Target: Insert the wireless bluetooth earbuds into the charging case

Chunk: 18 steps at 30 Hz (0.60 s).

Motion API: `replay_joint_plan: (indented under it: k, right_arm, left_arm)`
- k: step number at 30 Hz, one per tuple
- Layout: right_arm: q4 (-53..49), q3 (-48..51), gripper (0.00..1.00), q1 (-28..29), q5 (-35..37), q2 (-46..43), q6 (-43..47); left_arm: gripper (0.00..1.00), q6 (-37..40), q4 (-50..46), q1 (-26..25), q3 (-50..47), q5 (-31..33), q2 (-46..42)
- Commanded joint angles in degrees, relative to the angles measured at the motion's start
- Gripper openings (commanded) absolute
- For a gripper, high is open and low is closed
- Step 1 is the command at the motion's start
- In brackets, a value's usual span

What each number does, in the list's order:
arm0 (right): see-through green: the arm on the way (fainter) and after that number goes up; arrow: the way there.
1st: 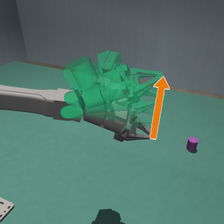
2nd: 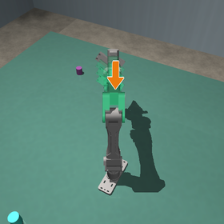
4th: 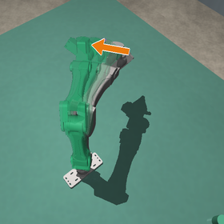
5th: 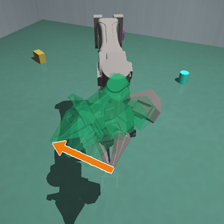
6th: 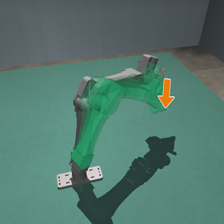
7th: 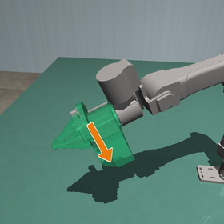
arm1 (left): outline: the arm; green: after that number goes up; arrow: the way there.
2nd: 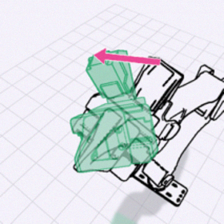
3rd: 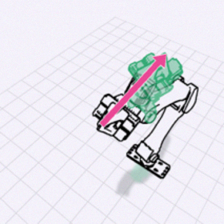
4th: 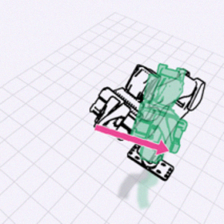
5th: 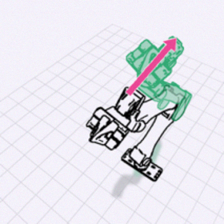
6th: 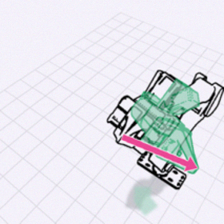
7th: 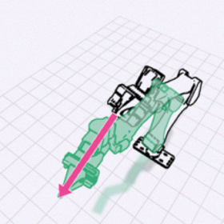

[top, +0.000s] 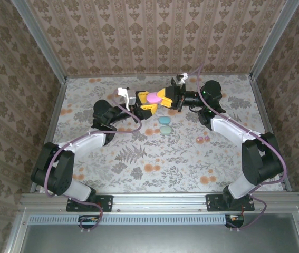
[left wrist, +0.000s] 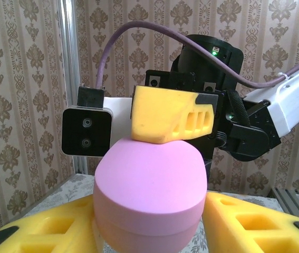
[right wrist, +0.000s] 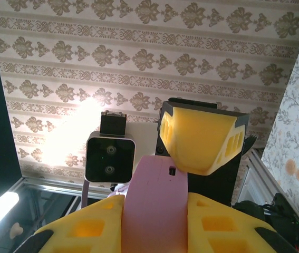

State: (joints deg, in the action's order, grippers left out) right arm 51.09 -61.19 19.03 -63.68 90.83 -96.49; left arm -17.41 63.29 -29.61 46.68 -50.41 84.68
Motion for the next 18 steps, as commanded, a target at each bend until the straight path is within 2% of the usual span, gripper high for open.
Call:
replay_joint_plan:
  k: [1, 18]
  right_arm:
    - [2.7, -0.8, 0.21, 0.4, 0.1, 0.6, -0.3]
    - [0.9, -0.6, 0.21, 0.4, 0.1, 1.0, 1.1]
  left_arm:
    - [0.50, -0.8, 2.4, -0.4, 2.1, -0.5, 0.3]
    - [0.44, -0.6, 2.4, -0.5, 2.1, 1.0, 0.3]
